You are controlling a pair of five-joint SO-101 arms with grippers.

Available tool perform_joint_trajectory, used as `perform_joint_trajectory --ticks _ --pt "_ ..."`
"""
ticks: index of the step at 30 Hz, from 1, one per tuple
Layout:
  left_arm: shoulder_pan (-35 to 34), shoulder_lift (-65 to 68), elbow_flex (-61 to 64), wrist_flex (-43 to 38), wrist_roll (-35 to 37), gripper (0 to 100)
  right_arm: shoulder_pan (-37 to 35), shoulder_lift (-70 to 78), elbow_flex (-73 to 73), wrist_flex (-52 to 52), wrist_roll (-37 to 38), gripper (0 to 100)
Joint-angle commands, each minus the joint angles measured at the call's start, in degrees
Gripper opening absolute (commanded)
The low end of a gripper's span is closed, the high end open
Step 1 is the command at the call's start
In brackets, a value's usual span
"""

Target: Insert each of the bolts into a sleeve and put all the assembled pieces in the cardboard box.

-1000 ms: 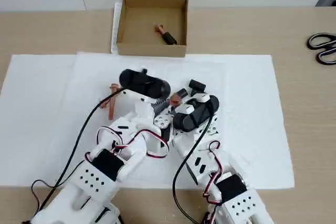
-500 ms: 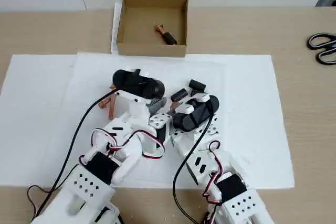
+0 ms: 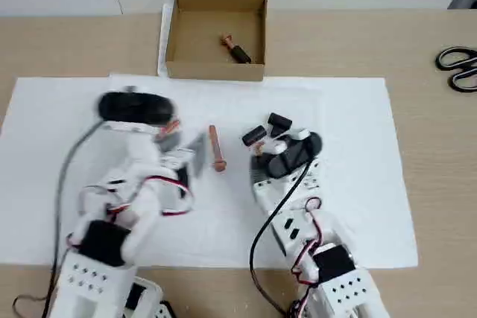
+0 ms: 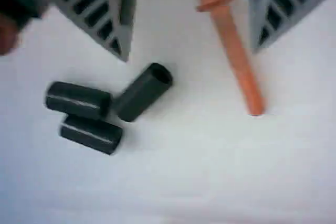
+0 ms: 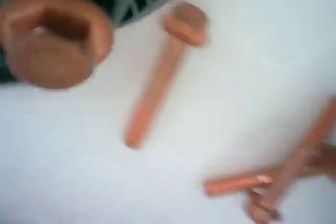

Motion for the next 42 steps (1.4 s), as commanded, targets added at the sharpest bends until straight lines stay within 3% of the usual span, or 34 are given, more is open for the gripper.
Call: perform_joint_trajectory --ticks 1,4,6,12,24,42 --pt "-9.8 -1.9 -3.4 3.6 -5.9 16 5.0 3.4 -14.2 13.4 0.2 0.3" --pt "-17.2 -1.9 -3.6 3.6 -18.3 21 7.8 10.9 -27.3 18.9 0.2 0.3" --pt "-20.0 -2.2 -3.7 3.1 -21.0 21 8.4 17.5 -36.3 19.1 0.2 0.3" --pt "-25.1 -2.2 -3.5 3.1 -19.3 21 8.2 43.4 -65.1 15.5 0.2 0.3" --pt "-26.7 -2.2 -3.3 5.8 -19.4 21 7.3 94.4 -103.4 -20.5 0.4 0.3" --pt "-26.7 -2.3 -3.2 9.7 -19.4 22 6.7 137.1 -140.0 -20.6 0.4 2.1"
